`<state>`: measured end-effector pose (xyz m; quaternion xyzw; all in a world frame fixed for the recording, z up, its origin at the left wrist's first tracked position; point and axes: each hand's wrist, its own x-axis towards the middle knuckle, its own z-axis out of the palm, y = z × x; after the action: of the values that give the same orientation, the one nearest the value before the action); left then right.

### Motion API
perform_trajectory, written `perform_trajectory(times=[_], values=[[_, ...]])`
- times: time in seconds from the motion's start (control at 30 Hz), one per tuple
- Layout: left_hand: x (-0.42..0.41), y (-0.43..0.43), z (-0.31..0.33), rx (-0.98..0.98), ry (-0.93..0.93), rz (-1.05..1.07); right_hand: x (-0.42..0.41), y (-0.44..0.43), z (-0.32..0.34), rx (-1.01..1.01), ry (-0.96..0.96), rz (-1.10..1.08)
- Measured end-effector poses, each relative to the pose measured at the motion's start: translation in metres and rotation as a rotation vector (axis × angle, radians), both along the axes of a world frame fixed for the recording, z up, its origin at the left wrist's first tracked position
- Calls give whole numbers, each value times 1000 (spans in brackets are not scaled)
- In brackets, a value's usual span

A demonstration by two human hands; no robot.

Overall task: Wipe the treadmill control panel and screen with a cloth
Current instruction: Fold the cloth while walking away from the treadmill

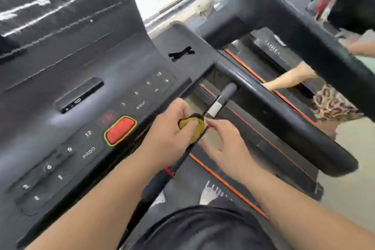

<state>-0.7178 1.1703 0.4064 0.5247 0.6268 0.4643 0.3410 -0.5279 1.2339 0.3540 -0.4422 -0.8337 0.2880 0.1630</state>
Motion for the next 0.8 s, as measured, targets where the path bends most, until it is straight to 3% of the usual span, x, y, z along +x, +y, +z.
perform_trajectory(times=[0.17, 0.27, 0.47, 0.53, 0.67, 0.8], values=[[63, 17, 21, -39, -139, -327, 70, -14, -13, -412, 196, -246], [112, 30, 38, -131, -315, -516, 120, -28, -15, -598, 392, -303], [234, 50, 42, -255, -453, -622, 253, -50, -20, -743, 550, -446], [280, 55, 33, -299, -377, -605, 311, -66, -23, -788, 613, -587], [372, 66, 6, -256, 12, -573, 420, -113, -29, -777, 668, -782], [461, 64, -23, -357, 67, -609, 497, -155, -32, -702, 767, -980]])
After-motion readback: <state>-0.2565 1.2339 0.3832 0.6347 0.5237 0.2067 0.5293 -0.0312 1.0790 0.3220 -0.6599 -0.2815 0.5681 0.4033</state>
